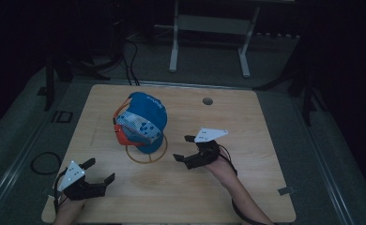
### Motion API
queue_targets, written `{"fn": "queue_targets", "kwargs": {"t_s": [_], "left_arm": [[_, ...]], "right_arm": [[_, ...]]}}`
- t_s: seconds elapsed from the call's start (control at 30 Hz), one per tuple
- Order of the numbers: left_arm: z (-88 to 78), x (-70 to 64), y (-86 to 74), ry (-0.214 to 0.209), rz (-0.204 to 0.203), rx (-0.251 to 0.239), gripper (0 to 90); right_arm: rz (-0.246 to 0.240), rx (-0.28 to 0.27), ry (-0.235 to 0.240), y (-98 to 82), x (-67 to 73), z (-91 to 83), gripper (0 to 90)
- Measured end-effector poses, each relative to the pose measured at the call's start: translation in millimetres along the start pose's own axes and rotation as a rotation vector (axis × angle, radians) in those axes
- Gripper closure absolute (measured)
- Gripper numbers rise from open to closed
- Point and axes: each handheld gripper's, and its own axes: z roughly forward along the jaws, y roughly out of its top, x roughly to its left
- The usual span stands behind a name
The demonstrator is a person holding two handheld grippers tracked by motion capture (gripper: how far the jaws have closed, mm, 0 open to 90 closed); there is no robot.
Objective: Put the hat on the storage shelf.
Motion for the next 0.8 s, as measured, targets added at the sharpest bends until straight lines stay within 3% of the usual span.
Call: {"fn": "queue_targets", "kwargs": {"t_s": [0.1,0.47,0.8], "left_arm": [[0.4,-0.2,0.0,0.001,0.001,0.001,2.8],[0.9,-0.6,-0.1,0.004,0.003,0.006,2.8],[0.4,-1.3,0.1,0.002,0.008,0.004,2.8]], "right_arm": [[0.033,0.014,-0.002,-9.4,-3.9,-0.6,15.2],[0.068,0.044,-0.018,-42.2,-10.5,-2.2,15.2],[0.088,0.035,-0.024,-66.4,-17.6,-7.8,15.1]]}}
